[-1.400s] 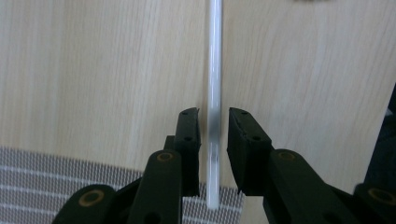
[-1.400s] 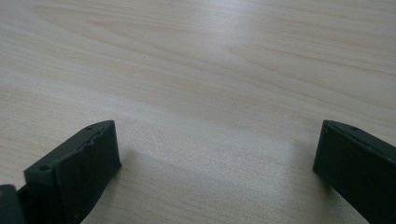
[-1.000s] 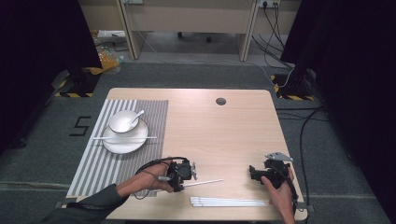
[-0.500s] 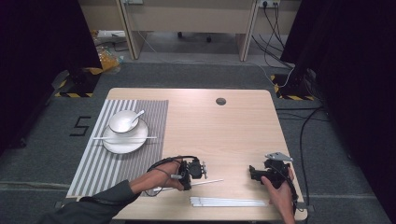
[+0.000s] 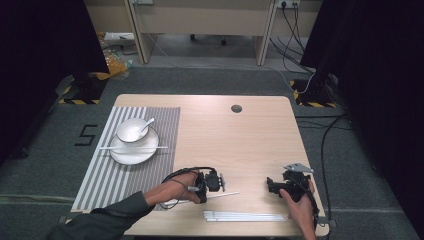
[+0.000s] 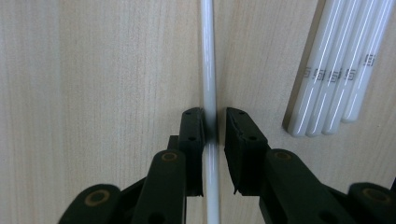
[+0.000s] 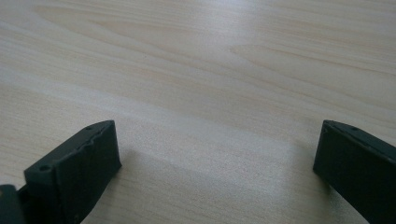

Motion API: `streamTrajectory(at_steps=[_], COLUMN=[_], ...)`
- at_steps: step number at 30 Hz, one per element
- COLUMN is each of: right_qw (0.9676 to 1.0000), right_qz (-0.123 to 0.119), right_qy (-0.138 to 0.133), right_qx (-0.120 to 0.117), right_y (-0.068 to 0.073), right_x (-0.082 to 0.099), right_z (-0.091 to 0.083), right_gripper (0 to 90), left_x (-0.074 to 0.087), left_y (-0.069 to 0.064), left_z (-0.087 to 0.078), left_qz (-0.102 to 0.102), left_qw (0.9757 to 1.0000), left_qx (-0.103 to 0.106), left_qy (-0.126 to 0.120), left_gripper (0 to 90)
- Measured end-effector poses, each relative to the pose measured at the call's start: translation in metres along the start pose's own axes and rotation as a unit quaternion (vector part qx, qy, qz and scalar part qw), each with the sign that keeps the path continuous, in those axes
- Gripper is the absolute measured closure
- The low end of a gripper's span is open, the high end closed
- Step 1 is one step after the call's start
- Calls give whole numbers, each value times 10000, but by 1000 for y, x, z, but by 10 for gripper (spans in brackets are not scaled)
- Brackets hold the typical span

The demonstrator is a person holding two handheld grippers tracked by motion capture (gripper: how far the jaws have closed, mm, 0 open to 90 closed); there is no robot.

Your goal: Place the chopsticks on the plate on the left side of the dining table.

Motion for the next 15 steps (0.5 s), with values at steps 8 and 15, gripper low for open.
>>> streamTrajectory(at_steps=[8, 15], right_qw=[10000, 10000], right_qz=[-6, -23], right_qy=[2, -1], right_qx=[-7, -10], right_y=[0, 0], right_x=[0, 0], right_z=[0, 0], right_gripper=[4, 4], left_x=[-4, -4], left_y=[-3, -3], left_z=[0, 0], left_qz=[-31, -82], left_qw=[9999, 9999], left_qx=[12, 30], left_qy=[141, 140], left_gripper=[819, 848])
Point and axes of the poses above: each handheld gripper's, and its own axes: z roughly forward along the jaws, x roughly out of its underside, y roughly to its left, the point moved 1 cm from there along z, roughly forward along the jaws, and after that the axes turned 2 degrees about -x, right-handed, at the moved point
